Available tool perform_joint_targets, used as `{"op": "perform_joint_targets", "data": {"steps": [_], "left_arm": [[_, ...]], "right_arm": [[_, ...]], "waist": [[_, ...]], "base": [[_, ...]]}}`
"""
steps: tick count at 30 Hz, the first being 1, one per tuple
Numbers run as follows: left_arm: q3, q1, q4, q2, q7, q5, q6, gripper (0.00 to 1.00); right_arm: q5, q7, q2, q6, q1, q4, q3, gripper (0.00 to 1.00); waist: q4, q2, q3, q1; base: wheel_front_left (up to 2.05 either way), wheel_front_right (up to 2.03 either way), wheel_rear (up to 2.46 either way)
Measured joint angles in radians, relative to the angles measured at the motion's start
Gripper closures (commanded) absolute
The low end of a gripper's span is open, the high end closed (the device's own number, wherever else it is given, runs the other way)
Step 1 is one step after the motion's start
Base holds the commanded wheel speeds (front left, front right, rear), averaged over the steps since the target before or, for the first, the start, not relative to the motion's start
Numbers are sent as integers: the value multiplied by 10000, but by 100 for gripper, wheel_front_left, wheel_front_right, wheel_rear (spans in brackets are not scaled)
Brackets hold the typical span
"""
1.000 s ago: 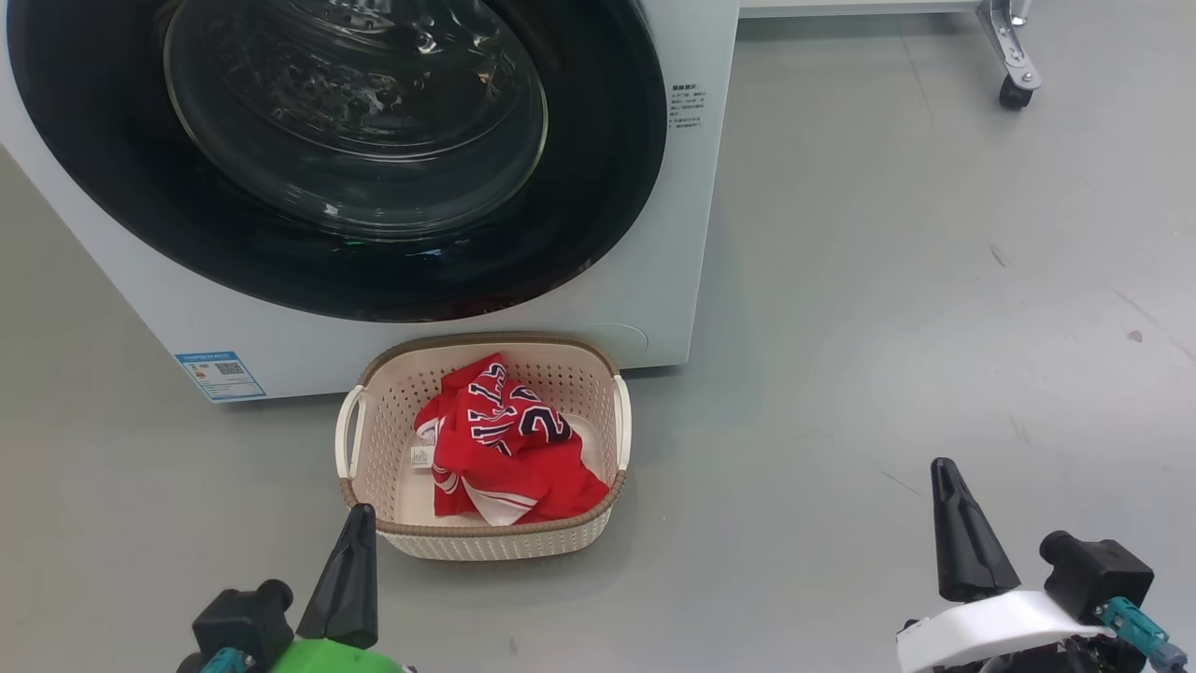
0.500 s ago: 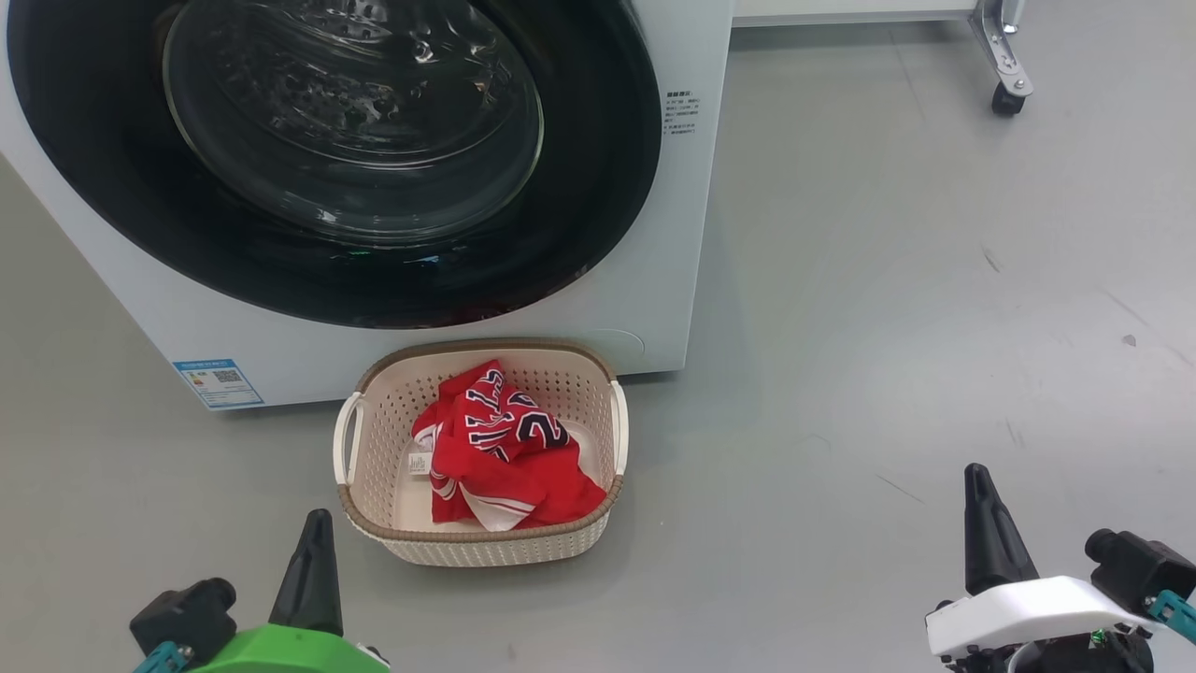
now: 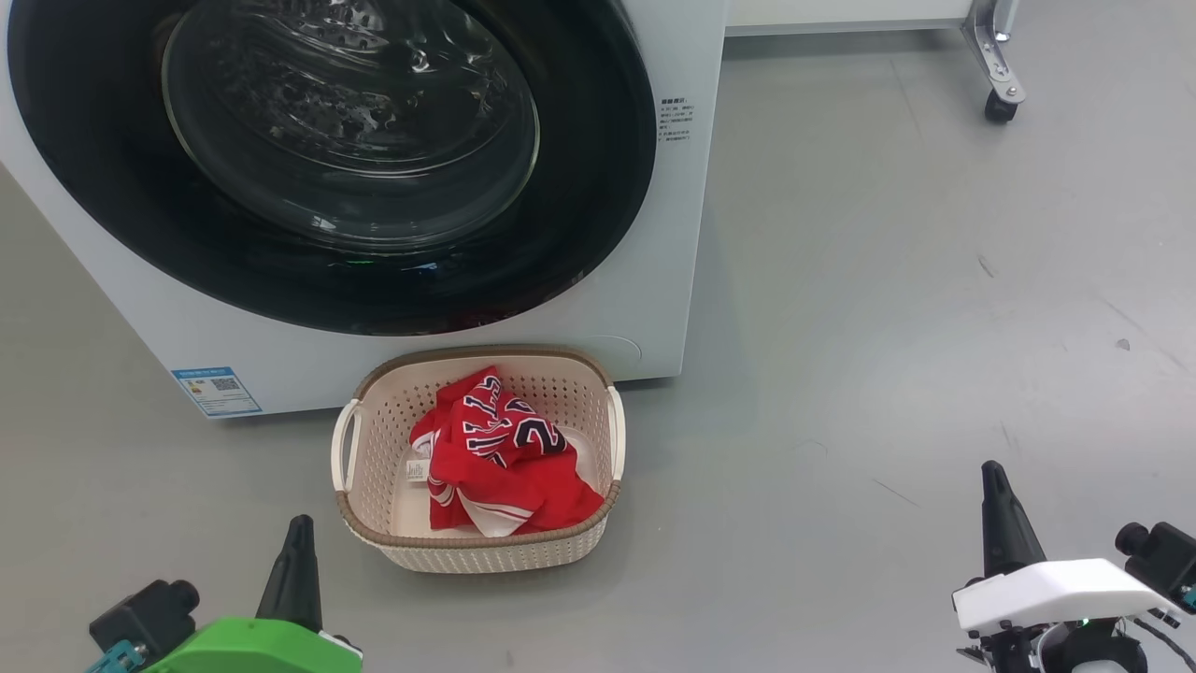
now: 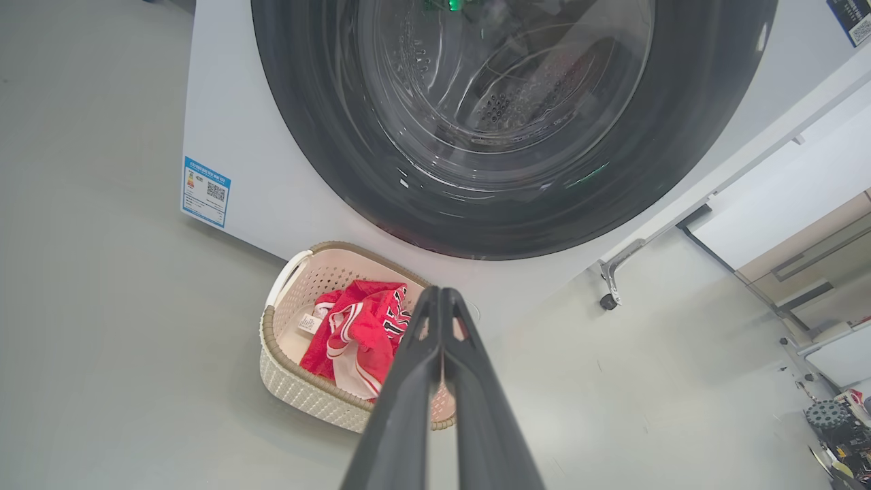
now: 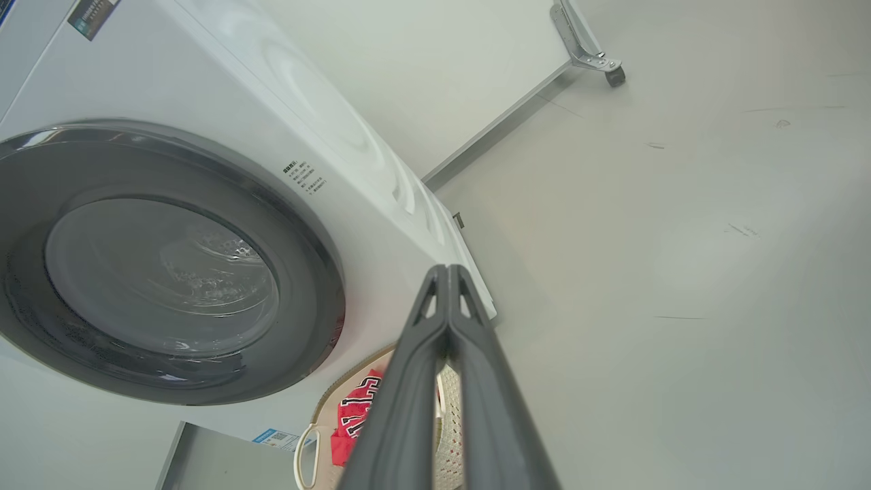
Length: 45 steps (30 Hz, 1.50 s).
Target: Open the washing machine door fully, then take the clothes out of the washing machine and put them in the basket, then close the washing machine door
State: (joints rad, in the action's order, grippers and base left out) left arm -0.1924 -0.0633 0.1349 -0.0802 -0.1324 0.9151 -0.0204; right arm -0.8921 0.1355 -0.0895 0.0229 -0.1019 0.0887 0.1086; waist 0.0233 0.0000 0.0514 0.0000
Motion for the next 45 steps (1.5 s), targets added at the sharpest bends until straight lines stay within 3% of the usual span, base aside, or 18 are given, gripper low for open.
{"op": "perform_joint_targets", "data": {"steps": [45], "left_arm": [[1310, 763, 855, -100, 1243, 5837, 1011, 100]], "right_arm": [[-6132, -1237, -98, 656, 1056, 1221, -1043, 100]], "waist": [[-181, 0, -369, 0]], "base": [[0, 0, 0]]}}
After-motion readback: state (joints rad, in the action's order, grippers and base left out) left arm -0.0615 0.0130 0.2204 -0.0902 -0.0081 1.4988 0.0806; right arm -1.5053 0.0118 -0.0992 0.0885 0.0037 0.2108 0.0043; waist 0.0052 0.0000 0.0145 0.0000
